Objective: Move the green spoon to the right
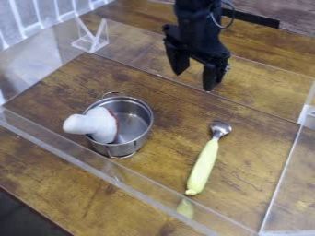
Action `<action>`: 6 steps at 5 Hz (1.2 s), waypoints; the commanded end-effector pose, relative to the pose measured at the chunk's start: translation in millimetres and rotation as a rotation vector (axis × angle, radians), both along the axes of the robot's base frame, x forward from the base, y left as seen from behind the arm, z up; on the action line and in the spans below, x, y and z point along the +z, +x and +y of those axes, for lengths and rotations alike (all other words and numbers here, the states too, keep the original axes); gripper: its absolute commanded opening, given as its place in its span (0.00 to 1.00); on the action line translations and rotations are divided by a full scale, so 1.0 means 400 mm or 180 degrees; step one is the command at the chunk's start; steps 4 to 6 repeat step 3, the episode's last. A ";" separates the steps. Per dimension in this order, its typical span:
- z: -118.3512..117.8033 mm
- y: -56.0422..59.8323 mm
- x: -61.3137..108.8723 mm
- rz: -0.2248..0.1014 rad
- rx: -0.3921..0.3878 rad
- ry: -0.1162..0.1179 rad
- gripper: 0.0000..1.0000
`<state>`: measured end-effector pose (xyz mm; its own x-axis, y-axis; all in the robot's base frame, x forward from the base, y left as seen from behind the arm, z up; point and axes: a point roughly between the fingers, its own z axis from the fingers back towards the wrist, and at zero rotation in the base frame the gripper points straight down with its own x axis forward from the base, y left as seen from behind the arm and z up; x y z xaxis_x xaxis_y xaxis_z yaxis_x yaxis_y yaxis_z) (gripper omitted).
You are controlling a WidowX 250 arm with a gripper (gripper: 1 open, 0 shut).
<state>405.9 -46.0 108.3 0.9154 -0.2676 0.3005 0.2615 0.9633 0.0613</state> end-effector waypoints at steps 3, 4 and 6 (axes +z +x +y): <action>0.028 0.004 0.091 -0.0248 0.0256 -0.0096 1.00; 0.028 0.004 0.091 -0.0248 0.0256 -0.0096 1.00; 0.028 0.004 0.091 -0.0248 0.0256 -0.0096 1.00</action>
